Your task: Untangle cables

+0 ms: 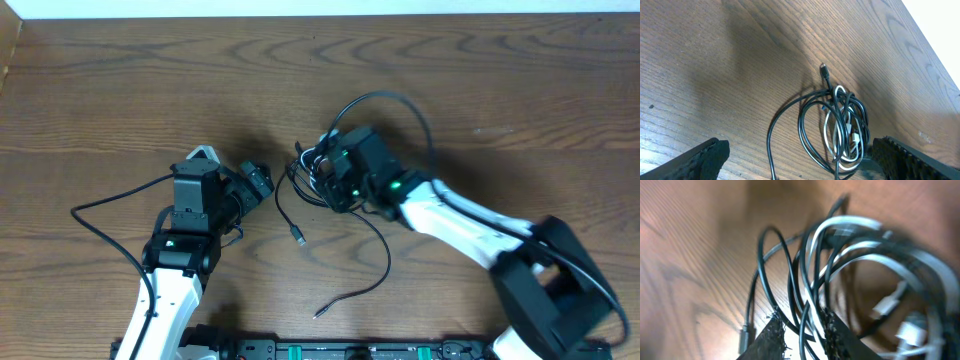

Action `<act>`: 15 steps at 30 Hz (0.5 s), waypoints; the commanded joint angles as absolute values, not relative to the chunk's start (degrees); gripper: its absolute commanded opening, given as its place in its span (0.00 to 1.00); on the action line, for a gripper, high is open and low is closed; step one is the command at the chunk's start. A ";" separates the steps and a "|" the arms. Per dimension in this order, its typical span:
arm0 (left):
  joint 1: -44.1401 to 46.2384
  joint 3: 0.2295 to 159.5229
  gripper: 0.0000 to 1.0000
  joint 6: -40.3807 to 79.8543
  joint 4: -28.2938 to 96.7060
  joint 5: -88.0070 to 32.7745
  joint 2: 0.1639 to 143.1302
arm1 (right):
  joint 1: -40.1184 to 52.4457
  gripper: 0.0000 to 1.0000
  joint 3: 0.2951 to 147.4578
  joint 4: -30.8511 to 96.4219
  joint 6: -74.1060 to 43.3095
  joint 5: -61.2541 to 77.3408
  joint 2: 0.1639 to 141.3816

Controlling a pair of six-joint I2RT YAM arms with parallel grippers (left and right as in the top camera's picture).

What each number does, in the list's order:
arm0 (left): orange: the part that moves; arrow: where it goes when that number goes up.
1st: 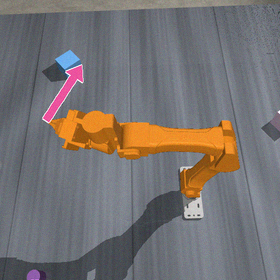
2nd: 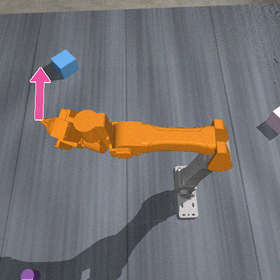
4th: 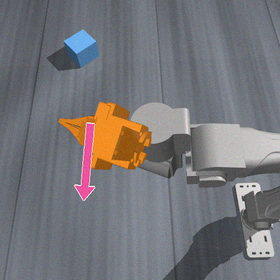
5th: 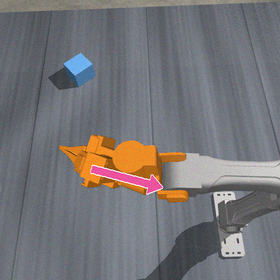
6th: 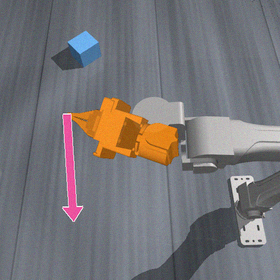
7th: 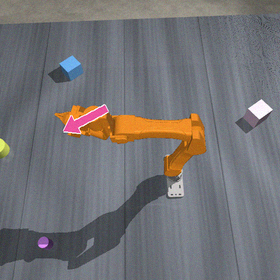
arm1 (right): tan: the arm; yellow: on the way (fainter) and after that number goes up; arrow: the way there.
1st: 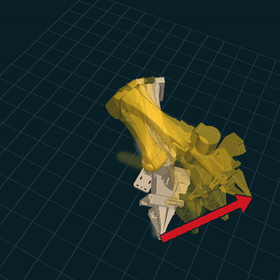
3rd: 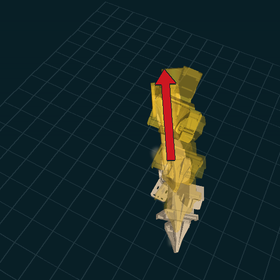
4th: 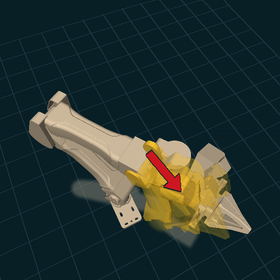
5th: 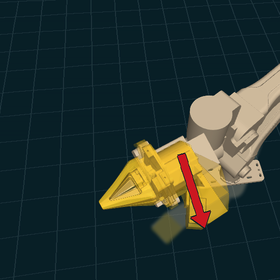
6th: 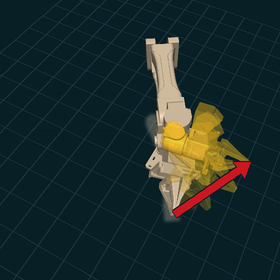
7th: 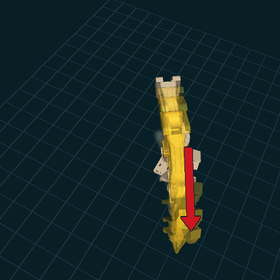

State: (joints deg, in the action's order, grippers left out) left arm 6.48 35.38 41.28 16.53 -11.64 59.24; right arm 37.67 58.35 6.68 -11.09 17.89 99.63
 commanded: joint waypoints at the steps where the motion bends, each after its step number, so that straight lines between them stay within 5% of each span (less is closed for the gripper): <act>1: 6.28 35.79 0.98 40.51 16.69 -10.85 59.11 | 36.45 0.29 58.39 7.49 -10.20 19.64 95.18; 15: 6.28 35.79 0.98 40.51 16.69 -10.85 59.11 | 38.22 0.35 58.39 12.45 3.97 12.53 102.21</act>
